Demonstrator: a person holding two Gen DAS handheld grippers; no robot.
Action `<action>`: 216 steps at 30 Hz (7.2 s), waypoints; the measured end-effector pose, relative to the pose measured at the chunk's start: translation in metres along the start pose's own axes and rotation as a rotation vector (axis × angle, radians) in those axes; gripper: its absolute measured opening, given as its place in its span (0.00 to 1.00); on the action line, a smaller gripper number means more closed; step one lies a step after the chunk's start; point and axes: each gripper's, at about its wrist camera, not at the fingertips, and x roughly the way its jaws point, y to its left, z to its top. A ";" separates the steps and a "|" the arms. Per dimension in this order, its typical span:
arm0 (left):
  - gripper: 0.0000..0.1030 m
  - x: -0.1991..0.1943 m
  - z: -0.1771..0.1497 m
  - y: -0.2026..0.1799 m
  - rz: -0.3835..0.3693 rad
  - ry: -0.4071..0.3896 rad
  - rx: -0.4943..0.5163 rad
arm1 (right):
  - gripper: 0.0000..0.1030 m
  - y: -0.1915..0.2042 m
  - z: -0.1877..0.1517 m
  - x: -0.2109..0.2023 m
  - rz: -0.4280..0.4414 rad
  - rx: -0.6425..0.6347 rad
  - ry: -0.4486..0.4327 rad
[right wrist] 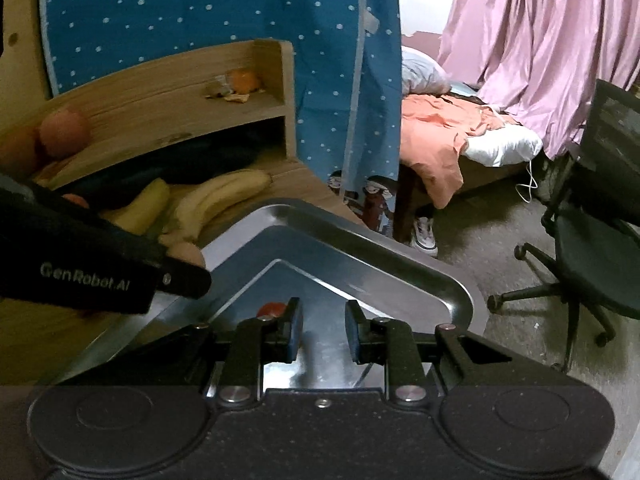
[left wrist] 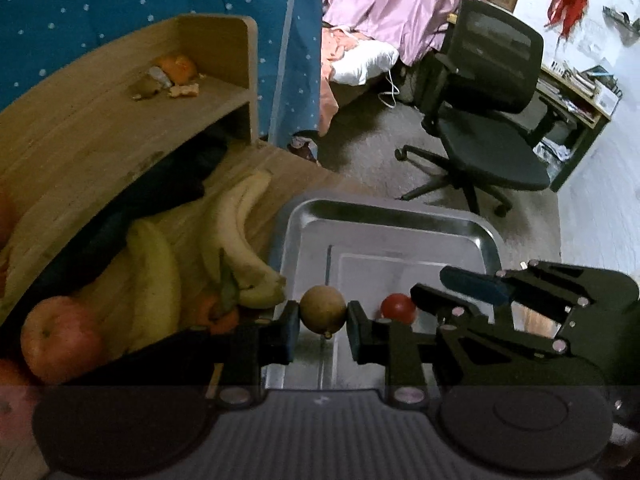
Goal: Organize fruits
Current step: 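Open right tool to drop cherry tomato while left tool releases brown fruit onto tray, then withdraw both open tools from the metal tray, then move right tool toward orange tangerine while left tool approaches another brown fruit, then close right tool on tangerine while left tool closes on brown fruit, then carry tangerine in right tool and brown fruit in left tool over tray, then open right tool to drop tangerine while left tool releases brown fruit onto tray, then withdraw both open tools from the metal tray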
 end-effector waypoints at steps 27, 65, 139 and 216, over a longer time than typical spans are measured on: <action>0.94 -0.108 -0.053 0.068 0.117 -0.102 -0.120 | 0.99 0.081 -0.006 -0.103 -0.047 0.005 -0.120; 1.00 -0.215 -0.236 0.173 0.268 0.024 -0.257 | 0.99 0.243 -0.094 -0.177 0.064 -0.005 0.053; 0.27 -0.053 -0.081 0.138 0.230 0.024 -0.506 | 0.33 0.161 0.005 0.005 0.383 -0.325 0.075; 1.00 -0.168 -0.138 0.088 0.079 -0.050 -0.109 | 0.99 0.168 -0.072 -0.175 -0.052 0.042 -0.049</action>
